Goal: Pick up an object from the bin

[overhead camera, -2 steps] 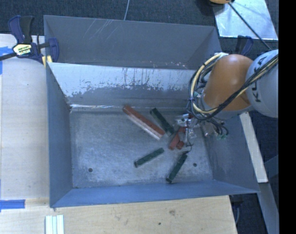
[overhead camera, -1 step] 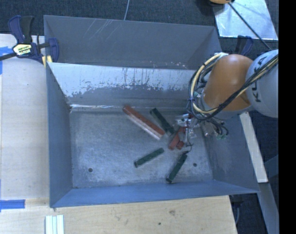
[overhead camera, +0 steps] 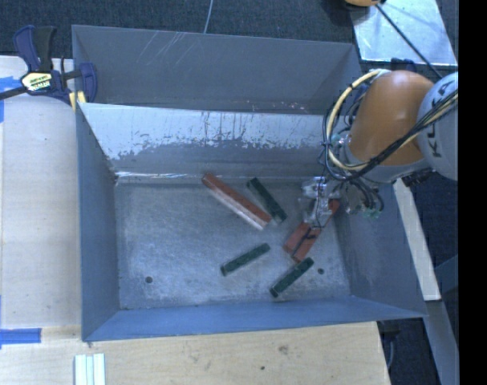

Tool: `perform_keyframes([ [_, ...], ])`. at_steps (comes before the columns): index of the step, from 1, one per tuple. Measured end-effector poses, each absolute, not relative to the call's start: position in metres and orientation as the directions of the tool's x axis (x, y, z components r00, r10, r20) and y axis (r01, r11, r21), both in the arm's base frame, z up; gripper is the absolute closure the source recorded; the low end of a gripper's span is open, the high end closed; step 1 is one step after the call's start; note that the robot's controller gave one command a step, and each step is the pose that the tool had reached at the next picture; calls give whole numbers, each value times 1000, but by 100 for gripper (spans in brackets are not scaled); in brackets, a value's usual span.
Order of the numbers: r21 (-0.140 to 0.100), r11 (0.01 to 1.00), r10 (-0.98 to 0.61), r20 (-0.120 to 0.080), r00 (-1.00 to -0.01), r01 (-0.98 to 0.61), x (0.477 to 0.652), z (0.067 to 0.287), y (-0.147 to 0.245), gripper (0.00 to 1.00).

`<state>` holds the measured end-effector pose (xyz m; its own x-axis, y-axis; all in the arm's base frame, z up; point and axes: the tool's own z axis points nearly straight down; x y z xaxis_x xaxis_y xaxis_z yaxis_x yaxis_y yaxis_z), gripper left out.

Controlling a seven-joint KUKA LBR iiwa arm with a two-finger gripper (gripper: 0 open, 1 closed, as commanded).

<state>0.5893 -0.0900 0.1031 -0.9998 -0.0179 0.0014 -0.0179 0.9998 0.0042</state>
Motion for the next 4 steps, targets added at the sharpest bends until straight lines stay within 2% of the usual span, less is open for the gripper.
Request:
perform_keyframes([
  [1, 0, 995, 98, -2, -995, 98, 588, 156, -87, 100],
  [2, 3, 999, -35, -1, -999, -35, 597, 145, -14, 0],
  [3, 0, 999, -33, -2, -999, -33, 597, 146, -16, 0],
  [4, -1, 997, -83, -16, -996, -83, 604, 74, -13, 100],
])
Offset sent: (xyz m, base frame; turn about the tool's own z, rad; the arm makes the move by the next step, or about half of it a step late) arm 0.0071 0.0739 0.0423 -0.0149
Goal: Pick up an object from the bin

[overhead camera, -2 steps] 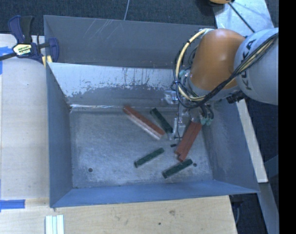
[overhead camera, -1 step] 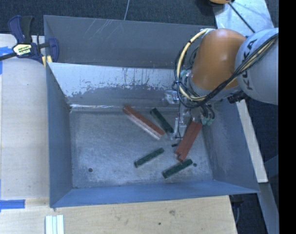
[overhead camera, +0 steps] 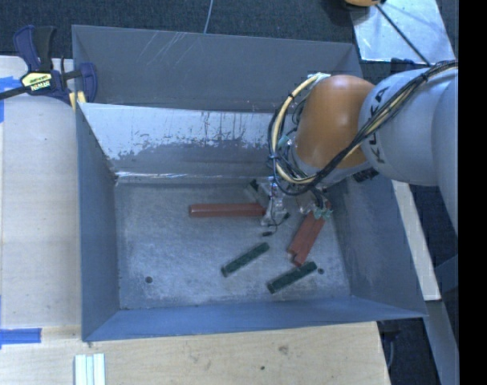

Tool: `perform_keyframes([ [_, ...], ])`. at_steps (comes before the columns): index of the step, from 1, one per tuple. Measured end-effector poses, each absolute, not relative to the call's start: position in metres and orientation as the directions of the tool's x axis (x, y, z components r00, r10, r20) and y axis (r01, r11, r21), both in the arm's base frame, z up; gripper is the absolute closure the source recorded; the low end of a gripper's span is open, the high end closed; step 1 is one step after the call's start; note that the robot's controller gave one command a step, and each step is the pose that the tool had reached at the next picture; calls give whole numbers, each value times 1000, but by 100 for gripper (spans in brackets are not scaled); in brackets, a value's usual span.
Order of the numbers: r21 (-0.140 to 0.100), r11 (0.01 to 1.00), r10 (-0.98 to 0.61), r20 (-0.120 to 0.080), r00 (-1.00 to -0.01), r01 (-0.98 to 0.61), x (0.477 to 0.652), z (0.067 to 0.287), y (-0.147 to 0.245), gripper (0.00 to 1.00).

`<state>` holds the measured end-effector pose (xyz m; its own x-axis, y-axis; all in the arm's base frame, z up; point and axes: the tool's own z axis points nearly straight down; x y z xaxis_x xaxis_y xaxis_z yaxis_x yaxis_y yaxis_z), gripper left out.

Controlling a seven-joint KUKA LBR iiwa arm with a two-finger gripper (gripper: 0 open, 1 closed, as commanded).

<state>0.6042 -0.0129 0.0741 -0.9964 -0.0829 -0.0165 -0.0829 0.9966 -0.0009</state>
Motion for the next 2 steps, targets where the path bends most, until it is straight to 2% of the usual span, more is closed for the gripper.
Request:
perform_keyframes([
  [1, -1, 997, -83, -16, -996, -83, 604, 74, -13, 100],
  [2, -1, 993, -121, -5, -993, -121, 599, 214, -8, 100],
])
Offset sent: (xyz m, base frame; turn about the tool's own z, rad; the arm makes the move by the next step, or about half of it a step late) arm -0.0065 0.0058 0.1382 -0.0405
